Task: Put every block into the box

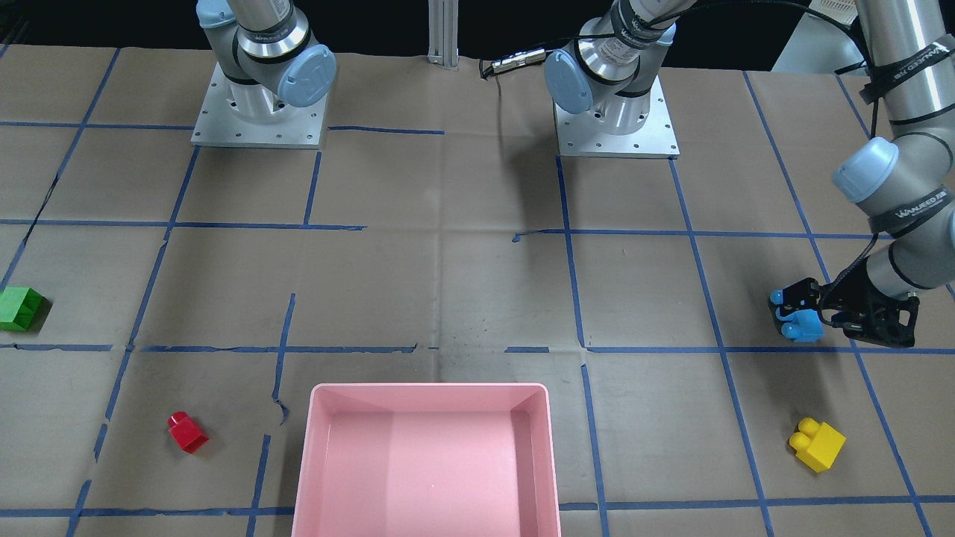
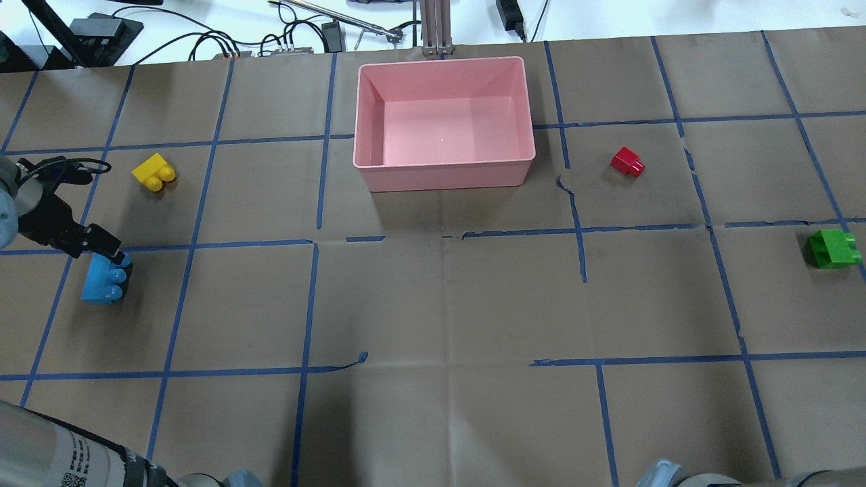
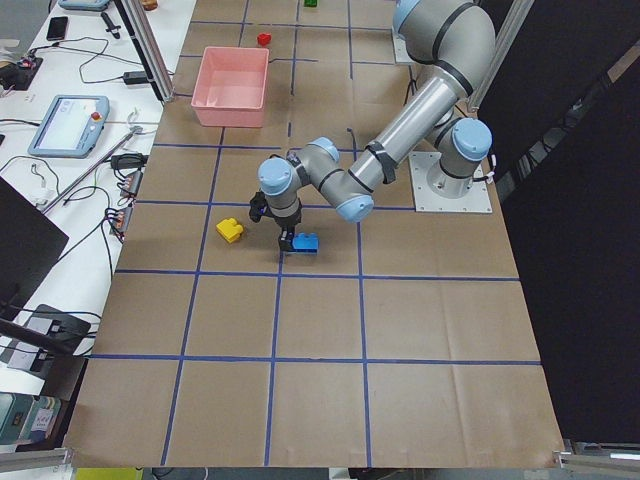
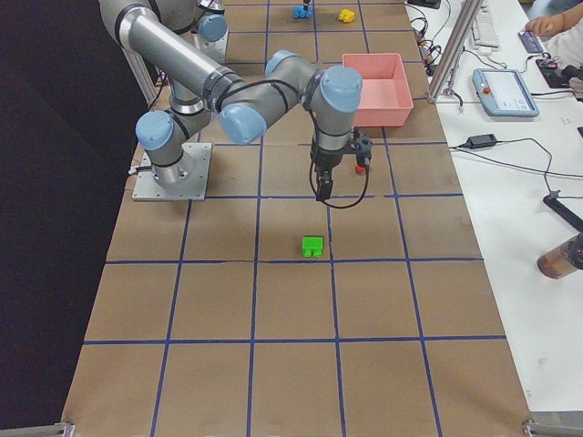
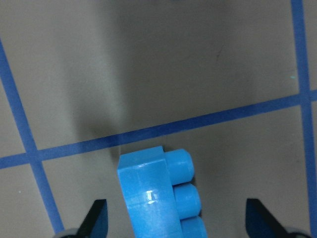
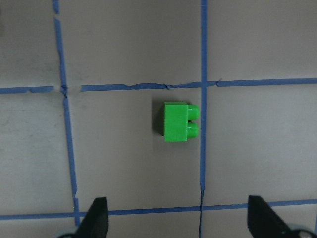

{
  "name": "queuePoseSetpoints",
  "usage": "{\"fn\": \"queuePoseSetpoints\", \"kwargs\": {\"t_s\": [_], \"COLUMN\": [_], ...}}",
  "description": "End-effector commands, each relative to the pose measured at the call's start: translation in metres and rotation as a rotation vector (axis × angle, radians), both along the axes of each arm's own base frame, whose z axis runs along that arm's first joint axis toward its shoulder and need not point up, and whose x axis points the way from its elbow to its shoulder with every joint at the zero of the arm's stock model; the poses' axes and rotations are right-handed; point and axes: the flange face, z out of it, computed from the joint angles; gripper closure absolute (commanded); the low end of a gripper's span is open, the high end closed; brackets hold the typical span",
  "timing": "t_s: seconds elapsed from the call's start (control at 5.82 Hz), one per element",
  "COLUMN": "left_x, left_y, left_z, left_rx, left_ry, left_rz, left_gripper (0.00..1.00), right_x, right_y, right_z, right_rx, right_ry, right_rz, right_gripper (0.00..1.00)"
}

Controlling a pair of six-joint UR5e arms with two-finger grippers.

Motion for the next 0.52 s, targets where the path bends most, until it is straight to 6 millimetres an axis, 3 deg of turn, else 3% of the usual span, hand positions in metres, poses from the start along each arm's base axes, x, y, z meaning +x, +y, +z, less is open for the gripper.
{"fn": "queuePoseSetpoints", "kwargs": {"t_s": [0.0,0.17,0.34], "left_x": [0.002,0.007,0.007], "left_y": [0.004,0.002,0.002], "left_z": [-0.033,-0.029,-0.022], "left_rx": [0.017,0.025,0.021], "left_ry": [-0.023,-0.05,-0.055], "left_rz": [0.002,-0.003,-0.003], "left_gripper": [0.02,0.13,0.74], "right_x": [-0.047,-0.057,-0.065], "right_y": [-0.019,-0.029,-0.038], "right_z": [-0.07,-0.116,-0.162], "right_rx": [0.023,0.068,0.08], "right_ry": [-0.014,-0.058,-0.067], "right_rz": [-0.104,-0.129,-0.136], "right_gripper": [0.0,0.01,0.01]}}
